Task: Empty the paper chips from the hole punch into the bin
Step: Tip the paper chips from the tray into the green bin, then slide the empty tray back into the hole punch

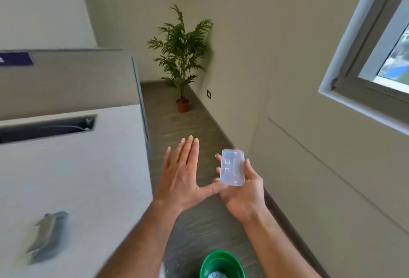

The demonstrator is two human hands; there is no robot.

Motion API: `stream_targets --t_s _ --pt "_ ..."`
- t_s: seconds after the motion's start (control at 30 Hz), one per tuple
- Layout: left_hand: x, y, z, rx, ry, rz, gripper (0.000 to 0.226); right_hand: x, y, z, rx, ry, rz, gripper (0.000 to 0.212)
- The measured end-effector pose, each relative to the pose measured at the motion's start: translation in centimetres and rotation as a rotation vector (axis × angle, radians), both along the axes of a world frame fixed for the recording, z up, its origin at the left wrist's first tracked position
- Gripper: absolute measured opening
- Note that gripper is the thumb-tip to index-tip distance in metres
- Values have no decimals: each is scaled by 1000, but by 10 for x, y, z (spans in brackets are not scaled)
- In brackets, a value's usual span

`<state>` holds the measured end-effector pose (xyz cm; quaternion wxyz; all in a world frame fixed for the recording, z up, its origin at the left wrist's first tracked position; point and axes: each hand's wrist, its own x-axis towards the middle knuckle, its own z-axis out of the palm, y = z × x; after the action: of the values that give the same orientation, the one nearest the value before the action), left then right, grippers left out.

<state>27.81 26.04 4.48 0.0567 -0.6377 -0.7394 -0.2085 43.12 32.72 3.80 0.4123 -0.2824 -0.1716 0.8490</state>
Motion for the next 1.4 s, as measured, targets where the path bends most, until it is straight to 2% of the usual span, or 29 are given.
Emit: stream_targets --t_s 0.23,0.53,0.67,1.07,1.4 --pt "-95 -83 55 -25 25 214 129 -98 -59 56 43 42 150 51" --pt "-198 -180 54 -105 13 408 134 -194 -144 63 64 -56 249 51" --pt "-220 -209 49 -118 -23 392 134 -221 -170 63 62 -64 269 43" --pt "-253 -234 23 -132 -95 371 132 -254 -187 62 54 -75 271 46" --pt "-253 -253 -17 -473 -227 183 140 -249 -177 43 -7 -149 326 42"
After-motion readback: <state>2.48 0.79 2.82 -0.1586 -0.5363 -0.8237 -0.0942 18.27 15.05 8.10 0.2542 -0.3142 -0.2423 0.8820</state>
